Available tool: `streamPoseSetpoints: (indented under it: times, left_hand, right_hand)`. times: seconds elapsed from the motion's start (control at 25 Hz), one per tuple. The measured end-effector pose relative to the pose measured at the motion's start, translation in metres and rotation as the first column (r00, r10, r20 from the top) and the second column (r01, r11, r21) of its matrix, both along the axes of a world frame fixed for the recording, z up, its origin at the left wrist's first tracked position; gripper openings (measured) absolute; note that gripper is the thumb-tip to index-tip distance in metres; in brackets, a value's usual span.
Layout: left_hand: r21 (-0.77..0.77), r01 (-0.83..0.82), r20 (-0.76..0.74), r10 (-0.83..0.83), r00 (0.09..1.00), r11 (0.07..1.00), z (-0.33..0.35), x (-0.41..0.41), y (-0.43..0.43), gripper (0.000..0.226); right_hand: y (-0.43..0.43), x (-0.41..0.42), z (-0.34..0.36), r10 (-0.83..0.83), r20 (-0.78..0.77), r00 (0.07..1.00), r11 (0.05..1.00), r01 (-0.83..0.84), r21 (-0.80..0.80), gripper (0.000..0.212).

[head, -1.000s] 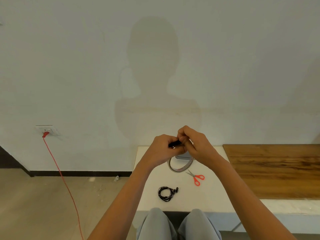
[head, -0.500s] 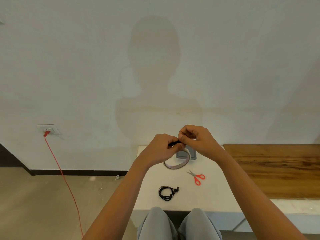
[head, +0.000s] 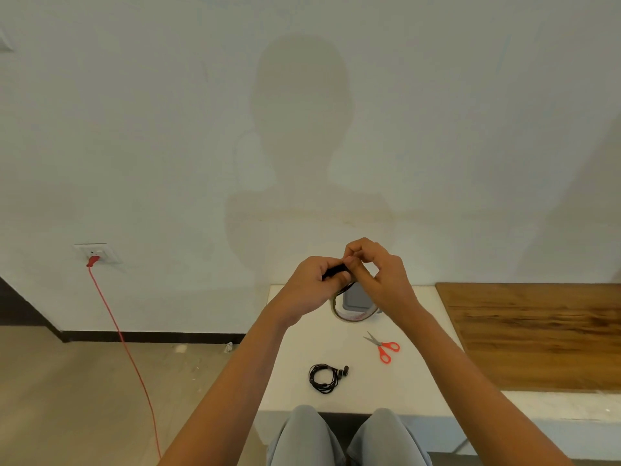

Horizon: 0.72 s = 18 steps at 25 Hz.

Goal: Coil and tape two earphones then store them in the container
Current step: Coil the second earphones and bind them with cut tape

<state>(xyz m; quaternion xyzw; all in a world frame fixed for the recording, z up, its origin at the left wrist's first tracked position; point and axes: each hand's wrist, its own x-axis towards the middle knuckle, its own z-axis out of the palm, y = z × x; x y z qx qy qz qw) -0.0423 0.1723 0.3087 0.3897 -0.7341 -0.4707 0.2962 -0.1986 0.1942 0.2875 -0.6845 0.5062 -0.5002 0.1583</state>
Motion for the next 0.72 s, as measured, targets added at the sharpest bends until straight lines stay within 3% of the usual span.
streamPoseSetpoints:
  times: [0.12,0.28,0.72]
  left_hand:
    - [0.081,-0.027,-0.054,0.032,0.998,0.996,-0.003,-0.003,0.002,0.021]
    - [0.15,-0.089,-0.043,0.096,0.994,0.985,-0.008,-0.004,0.006,0.024]
    - [0.127,-0.125,0.255,0.09,0.963,0.984,-0.01,-0.004,0.007,0.028]
  right_hand:
    - [-0.001,0.007,-0.007,-0.072,-0.039,0.997,0.992,0.068,-0.102,0.009]
    - [-0.002,0.01,-0.012,-0.079,-0.032,0.996,0.996,0.078,-0.031,0.011]
    - [0.003,0.007,-0.014,0.048,-0.156,0.987,0.985,-0.021,0.171,0.013]
